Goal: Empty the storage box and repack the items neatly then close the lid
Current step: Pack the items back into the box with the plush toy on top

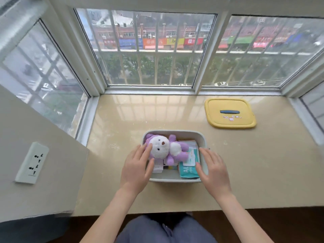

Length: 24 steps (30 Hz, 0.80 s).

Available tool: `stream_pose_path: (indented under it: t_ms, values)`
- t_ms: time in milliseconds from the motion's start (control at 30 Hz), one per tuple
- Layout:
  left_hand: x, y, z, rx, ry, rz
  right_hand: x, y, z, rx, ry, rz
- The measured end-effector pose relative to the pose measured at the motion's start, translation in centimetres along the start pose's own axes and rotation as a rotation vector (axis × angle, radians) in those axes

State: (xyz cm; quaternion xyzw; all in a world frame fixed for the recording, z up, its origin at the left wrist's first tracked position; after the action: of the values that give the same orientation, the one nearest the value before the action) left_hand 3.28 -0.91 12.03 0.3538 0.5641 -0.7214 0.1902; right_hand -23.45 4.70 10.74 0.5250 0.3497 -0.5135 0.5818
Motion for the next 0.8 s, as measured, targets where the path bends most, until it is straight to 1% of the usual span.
stream_pose_path:
  t_ms: [133, 200, 400, 500, 600, 700, 800]
  values:
    - [2.6, -0.5, -2.4, -0.043, 0.128, -0.032, -0.1, -1.7, -4.2, 0.106, 0.076, -0.051]
    - [3.9, -1.0, -2.5, -0.031, 0.173, -0.049, -0.5, -3.1, -5.5, 0.166, 0.109, -0.080]
    - [6.9, -5.5, 1.5, 0.053, 0.264, -0.041, -3.2, -9.2, -5.5, 0.295, 0.114, -0.120]
    - [9.3, -8.6, 4.4, 0.078, 0.264, -0.051, -4.0, -13.8, -4.9, 0.346, 0.111, -0.091]
    - [13.0, -11.0, 7.7, 0.064, 0.277, -0.041, -4.9, -19.2, -3.5, 0.377, 0.103, -0.067]
    - [17.7, -13.5, 11.3, 0.068, 0.286, -0.033, -5.4, -25.3, -0.7, 0.369, 0.109, -0.057]
    - [21.9, -16.3, 15.0, 0.021, 0.256, -0.064, -5.4, -31.4, 2.9, 0.369, 0.115, -0.034]
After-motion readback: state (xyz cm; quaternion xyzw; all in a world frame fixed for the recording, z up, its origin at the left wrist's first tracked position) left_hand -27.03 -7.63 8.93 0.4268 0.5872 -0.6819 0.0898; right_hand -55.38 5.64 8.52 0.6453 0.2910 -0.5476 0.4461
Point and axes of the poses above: each hand's wrist, its own z-axis towards the middle knuckle, its own x-axis out of the palm, y = z × x, the point moved 4 cm from there along z, towards the middle knuckle, and after that the axes turned 13 degrees about -z, right-handed, at the moved point
